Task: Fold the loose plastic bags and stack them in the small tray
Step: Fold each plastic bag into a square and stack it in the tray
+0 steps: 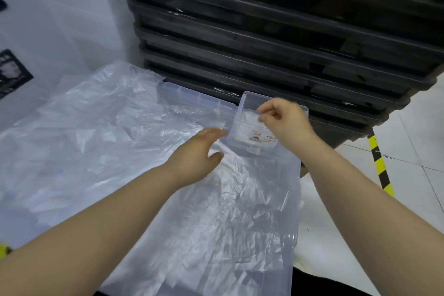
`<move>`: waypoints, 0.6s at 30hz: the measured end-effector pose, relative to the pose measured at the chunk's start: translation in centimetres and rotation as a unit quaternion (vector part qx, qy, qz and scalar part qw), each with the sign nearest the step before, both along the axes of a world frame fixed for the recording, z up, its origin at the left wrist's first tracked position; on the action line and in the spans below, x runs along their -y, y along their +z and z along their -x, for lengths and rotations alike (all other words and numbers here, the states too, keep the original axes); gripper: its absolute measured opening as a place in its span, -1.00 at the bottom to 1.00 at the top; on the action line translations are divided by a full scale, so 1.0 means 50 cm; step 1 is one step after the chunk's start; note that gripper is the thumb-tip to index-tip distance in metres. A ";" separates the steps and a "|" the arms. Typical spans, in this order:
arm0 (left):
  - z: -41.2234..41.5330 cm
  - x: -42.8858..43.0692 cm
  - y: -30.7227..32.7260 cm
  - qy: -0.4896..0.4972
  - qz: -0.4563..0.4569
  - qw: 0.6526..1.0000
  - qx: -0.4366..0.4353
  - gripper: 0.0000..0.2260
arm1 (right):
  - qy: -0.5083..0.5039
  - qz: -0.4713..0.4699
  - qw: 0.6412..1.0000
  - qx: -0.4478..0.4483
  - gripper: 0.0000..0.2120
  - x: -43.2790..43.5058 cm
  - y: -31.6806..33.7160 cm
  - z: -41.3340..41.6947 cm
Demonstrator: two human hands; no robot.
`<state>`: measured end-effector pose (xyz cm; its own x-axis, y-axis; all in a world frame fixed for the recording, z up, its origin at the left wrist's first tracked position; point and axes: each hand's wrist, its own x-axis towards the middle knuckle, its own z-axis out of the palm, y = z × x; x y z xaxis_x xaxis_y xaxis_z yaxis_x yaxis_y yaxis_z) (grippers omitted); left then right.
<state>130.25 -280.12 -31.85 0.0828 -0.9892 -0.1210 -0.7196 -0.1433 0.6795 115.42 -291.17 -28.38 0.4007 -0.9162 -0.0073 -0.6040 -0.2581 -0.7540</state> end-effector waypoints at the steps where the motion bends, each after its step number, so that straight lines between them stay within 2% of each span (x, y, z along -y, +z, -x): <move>1: -0.008 -0.027 0.003 -0.008 -0.021 0.999 0.033 -0.61 | 0.019 -0.004 1.000 0.000 -0.86 -0.031 -0.003 0.006; 3: -0.025 -0.086 0.006 -0.034 -0.084 0.992 0.089 -0.65 | 0.083 -0.008 0.994 -0.065 -0.88 -0.091 -0.022 0.016; 6: -0.043 -0.172 0.003 -0.087 -0.179 0.969 0.145 -0.58 | 0.191 -0.014 0.966 -0.174 -0.75 -0.164 -0.068 0.015; 9: -0.058 -0.231 -0.016 -0.117 -0.212 0.953 0.180 -0.47 | 0.251 0.007 0.938 -0.240 -0.59 -0.202 -0.104 0.000; 12: -0.064 -0.247 -0.042 -0.124 -0.197 0.950 0.210 -0.45 | 0.283 0.072 0.911 -0.293 -0.48 -0.215 -0.122 -0.008; 14: -0.063 -0.244 -0.056 -0.118 -0.162 0.951 0.237 -0.48 | 0.279 0.116 0.907 -0.293 -0.46 -0.216 -0.134 -0.007; 18: -0.069 -0.242 -0.071 -0.119 -0.122 0.953 0.251 -0.52 | 0.236 0.196 0.910 -0.278 -0.62 -0.223 -0.159 -0.023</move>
<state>133.72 -268.03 -35.39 -0.0324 -0.9347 -0.3539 -0.9768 -0.0453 0.2093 116.58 -280.02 -36.32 0.7840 -0.6195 -0.0399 -0.6171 -0.7706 -0.1597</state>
